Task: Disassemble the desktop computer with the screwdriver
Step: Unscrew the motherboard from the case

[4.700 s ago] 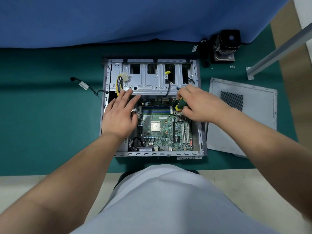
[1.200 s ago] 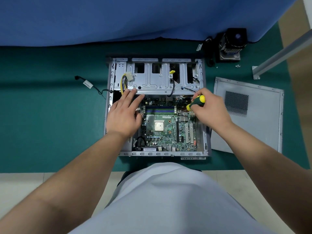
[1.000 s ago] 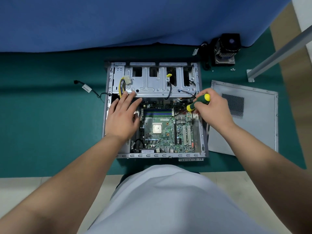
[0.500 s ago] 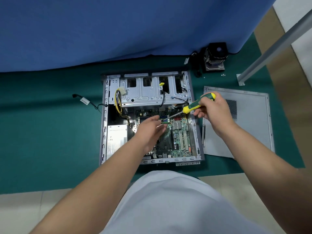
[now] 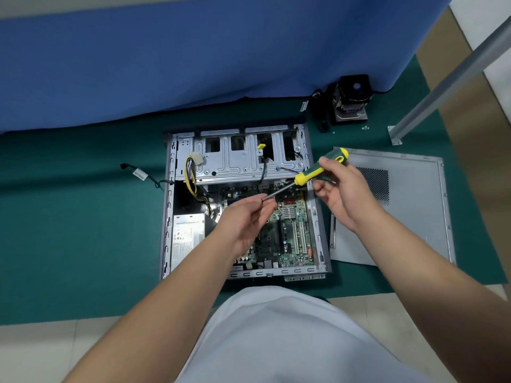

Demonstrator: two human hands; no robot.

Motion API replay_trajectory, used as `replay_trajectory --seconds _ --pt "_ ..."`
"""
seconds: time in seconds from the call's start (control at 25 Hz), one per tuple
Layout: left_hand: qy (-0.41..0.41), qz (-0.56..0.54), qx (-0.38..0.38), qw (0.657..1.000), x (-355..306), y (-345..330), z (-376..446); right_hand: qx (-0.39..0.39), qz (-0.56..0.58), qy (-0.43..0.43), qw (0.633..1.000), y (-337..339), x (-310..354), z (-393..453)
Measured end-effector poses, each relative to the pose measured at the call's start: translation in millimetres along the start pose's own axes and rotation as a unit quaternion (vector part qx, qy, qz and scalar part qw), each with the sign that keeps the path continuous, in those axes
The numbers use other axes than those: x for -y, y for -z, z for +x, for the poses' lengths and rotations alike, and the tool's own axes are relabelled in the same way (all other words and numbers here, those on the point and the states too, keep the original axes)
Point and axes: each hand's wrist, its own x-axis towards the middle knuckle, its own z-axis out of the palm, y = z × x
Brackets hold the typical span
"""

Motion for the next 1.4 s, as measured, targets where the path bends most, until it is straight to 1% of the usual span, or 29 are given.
replay_trajectory --seconds 0.08,0.2,0.32,0.4,0.44,0.48,0.56,0.64,0.68,0.76,0.84,0.96,1.08,1.2,1.32,1.4 --pt "-0.01 0.037 0.016 0.999 -4.5 -6.6 0.3 -0.001 0.007 -0.019 1.0 -2.2 -0.4 3.3" --pt "-0.048 0.099 0.027 0.994 -14.6 -16.5 3.1 -0.012 0.011 -0.012 1.0 -5.4 11.4 10.4" --pt "-0.084 0.139 0.034 0.986 -26.4 -27.1 5.3 -0.009 0.102 0.02 0.995 -1.5 37.7 20.7" --pt "-0.101 0.165 0.056 0.98 -32.1 -37.8 6.3 0.032 0.143 0.048 0.988 1.9 55.1 28.2" --pt "-0.107 0.176 0.067 0.976 -34.2 -44.1 6.9 0.054 0.135 0.065 0.987 2.1 60.8 31.2" --pt "-0.11 0.186 0.077 0.973 -36.1 -50.7 7.6 0.068 0.095 0.081 0.99 1.6 64.1 33.8" --pt "-0.115 0.199 0.094 0.969 -38.1 -63.5 11.1 0.083 -0.066 0.1 0.989 0.9 63.5 37.5" --pt "-0.111 0.204 0.109 0.966 -38.4 -76.3 16.8 0.089 -0.228 0.099 0.964 2.2 56.0 42.1" --pt "-0.103 0.204 0.117 0.966 -38.2 -81.7 19.9 0.095 -0.282 0.104 0.949 3.7 51.9 44.6" --pt "-0.082 0.205 0.13 0.967 -36.8 -91.9 26.1 0.112 -0.337 0.12 0.927 8.3 46.0 49.5" --pt "-0.069 0.213 0.132 0.966 -35.1 -100.7 32.5 0.119 -0.349 0.129 0.92 16.3 43.4 54.8" --pt "-0.054 0.222 0.129 0.965 -35.6 -109.3 41.2 0.139 -0.34 0.129 0.921 30.2 42.6 63.2" --pt "-0.018 0.25 0.127 0.96 -40.7 -116.9 48.0 0.181 -0.321 0.082 0.926 42.5 44.2 74.1" --pt "-0.001 0.267 0.134 0.954 -45.2 -125.0 54.2 0.2 -0.296 0.049 0.933 51.4 45.2 87.3" --pt "-0.009 0.277 0.13 0.952 -45.4 -134.6 61.9 0.194 -0.275 0.033 0.941 56.1 41.7 99.2" --pt "-0.036 0.306 0.124 0.943 -45.3 -141.6 69.8 0.159 -0.28 0.03 0.946 59.7 39.2 109.3"
